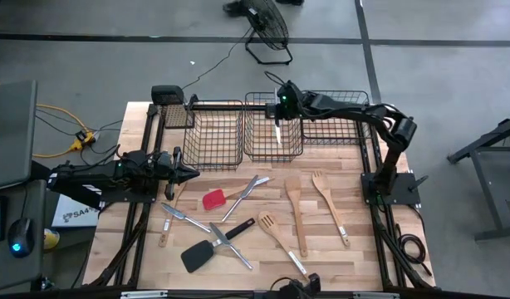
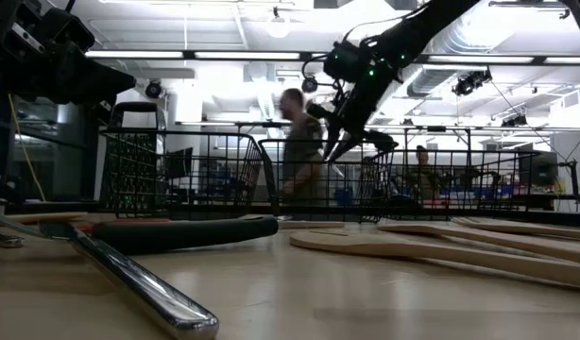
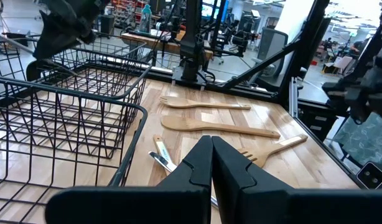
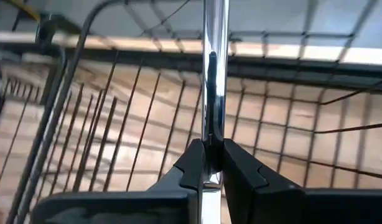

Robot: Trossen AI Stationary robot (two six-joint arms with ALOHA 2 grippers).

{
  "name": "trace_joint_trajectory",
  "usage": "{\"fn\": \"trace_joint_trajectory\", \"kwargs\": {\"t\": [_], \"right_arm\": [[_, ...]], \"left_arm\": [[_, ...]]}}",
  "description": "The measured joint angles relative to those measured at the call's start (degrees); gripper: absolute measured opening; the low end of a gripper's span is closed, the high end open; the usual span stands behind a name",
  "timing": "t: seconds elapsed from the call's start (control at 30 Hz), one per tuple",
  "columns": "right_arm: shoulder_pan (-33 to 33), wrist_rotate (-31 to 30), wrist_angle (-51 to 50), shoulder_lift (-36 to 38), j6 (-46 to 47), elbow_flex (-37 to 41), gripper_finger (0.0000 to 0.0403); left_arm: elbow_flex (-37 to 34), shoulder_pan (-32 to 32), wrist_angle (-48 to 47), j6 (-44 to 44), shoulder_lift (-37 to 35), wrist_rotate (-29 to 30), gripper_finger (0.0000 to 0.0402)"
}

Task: Pick & Place Kitchen Items
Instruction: Put the silver knife into the middle wire basket

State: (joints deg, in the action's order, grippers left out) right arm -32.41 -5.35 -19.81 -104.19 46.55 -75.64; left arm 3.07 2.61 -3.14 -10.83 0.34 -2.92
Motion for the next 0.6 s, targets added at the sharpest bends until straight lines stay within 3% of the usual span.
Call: {"fn": "trace_joint_trajectory", "kwargs": {"t": [0.37,0.6], "right_arm": [[-0.4,6.8,1.6,-1.9,-14.7,-0.1,0.0028],[-0.1,8.4,1.5,-1.9,-17.0,-0.1,0.0028]], "left_arm": [[0.0,0.0,0.0,0.0,0.0,0.0,0.0],[0.0,0.0,0.0,0.0,0.0,0.0,0.0]]}}
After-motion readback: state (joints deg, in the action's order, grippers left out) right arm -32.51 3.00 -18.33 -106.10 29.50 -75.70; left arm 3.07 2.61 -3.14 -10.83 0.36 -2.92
